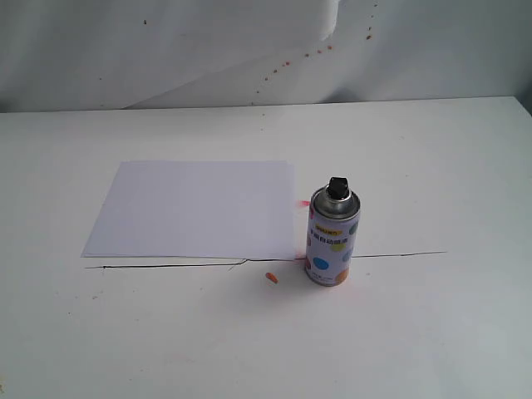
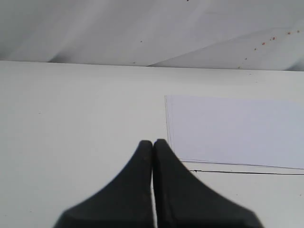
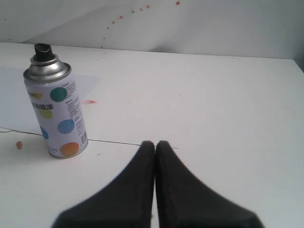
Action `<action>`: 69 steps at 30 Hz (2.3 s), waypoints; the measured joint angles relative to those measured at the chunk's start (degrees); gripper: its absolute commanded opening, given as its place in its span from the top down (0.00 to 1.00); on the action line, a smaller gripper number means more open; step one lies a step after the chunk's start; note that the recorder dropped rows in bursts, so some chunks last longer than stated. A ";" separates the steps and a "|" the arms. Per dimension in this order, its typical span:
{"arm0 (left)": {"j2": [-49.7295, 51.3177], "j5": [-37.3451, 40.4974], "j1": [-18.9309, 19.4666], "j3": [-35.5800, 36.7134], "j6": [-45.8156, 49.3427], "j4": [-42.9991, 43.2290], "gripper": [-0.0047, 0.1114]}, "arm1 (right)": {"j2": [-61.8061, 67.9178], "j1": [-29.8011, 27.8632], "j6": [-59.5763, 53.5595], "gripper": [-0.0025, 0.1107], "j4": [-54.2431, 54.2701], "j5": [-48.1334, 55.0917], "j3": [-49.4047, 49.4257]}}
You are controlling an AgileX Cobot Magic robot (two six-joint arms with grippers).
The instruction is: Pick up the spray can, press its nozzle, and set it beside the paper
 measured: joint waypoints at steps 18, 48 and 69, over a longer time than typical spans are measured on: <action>0.00 0.00 0.00 0.00 0.00 0.00 0.96 | 0.00 0.00 0.00 0.98 3.18 -24.94 0.00; 0.00 0.00 0.00 0.00 0.00 0.00 0.96 | 17.27 0.00 0.33 0.98 1.48 -24.37 -28.59; 0.00 0.00 0.00 0.00 0.00 0.00 0.96 | 54.97 0.00 0.33 0.98 -1.04 -14.40 -37.35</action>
